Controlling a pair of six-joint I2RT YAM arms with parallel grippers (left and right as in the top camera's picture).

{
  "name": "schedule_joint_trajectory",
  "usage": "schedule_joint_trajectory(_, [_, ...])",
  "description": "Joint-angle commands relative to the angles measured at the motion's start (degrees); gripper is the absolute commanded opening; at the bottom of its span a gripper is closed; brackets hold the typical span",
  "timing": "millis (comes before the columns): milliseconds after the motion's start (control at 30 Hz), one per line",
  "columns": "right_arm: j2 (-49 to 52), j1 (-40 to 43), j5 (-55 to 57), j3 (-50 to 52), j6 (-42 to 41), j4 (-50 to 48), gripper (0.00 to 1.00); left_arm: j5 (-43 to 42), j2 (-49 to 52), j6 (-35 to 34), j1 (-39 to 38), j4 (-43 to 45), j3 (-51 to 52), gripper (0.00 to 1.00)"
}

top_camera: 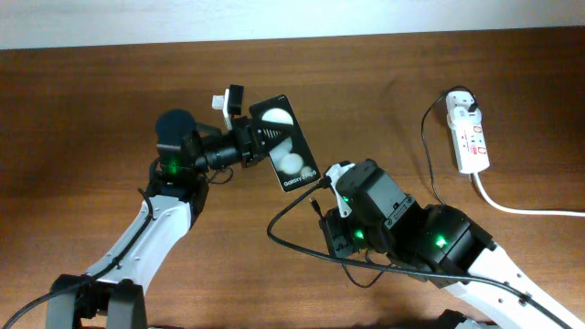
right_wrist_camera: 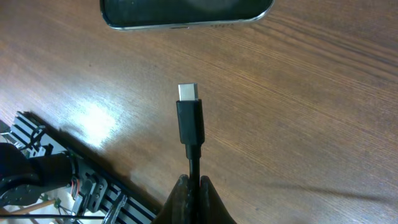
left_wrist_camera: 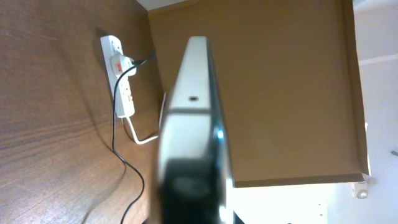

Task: Plug charger to phone and switch on socket
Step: 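Bring the cable plug to the phone's bottom port, then push the plug up into the phone's port with the right gripper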

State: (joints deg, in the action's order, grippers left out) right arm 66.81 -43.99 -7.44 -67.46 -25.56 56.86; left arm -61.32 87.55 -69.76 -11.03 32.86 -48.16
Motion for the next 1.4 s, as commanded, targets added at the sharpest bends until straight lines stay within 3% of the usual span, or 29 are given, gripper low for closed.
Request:
schedule_joint_trajectory(0, [-0.55,-0.31,1.03,0.20,-0.46,-1.22,0.04,-2.38,-0.39,-1.64,0.15,0.70,-0.83,0.00])
schedule_joint_trajectory(267, [0.85,-0.31,0.17,0.20,-5.42,-4.83,0.04,-2.32,-0.39,-2.19,0.15,0.72,-0.83,0.00])
schedule_joint_trajectory(1267, [1.14,-0.26,-0.90,0.20,-7.96,-5.79,0.04,-3.43,-0.39,-4.66,0.15,0.74,-0.83,0.00])
schedule_joint_trajectory(1367, [1.18,-0.26,-0.92,0.20,-7.96,-5.95,0.04,-3.21,-0.39,-7.21,0.15,1.03,-0.83,0.00])
